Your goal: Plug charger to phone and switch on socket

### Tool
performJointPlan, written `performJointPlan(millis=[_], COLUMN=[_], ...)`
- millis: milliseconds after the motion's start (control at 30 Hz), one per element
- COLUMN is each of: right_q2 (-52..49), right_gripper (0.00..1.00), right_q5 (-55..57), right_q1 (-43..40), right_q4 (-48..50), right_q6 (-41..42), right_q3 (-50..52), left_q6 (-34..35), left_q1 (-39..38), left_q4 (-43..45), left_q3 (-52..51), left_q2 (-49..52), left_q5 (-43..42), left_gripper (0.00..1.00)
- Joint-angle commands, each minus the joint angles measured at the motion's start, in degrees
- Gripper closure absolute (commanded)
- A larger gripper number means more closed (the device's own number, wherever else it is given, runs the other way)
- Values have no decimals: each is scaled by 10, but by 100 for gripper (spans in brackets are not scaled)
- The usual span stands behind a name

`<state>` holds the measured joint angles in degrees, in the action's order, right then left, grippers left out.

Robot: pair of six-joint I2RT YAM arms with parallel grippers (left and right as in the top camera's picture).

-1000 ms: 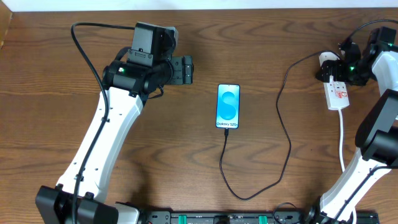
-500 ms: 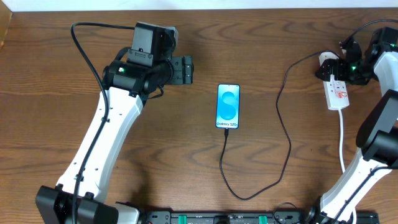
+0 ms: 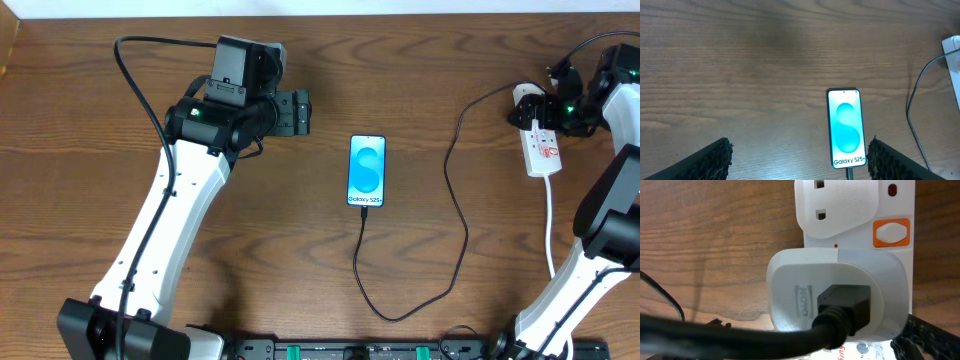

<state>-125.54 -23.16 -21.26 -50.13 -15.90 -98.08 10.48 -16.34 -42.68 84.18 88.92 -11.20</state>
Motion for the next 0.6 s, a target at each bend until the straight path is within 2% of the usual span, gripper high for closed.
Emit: performJointPlan(millis=[0, 567], right_q2=[-11, -11], right_gripper=[1, 1], right_q5=[-60, -73], right_q1=[11, 11], right_q4=[-14, -15], right_q6=[7, 9], right_q3=[3, 4], left_q6=[-4, -4], left_q1=[-1, -1], left_q4=[-2, -2], left_q3=[2, 2], left_q2=[-2, -2], left_q5=[8, 8], left_gripper=[14, 14])
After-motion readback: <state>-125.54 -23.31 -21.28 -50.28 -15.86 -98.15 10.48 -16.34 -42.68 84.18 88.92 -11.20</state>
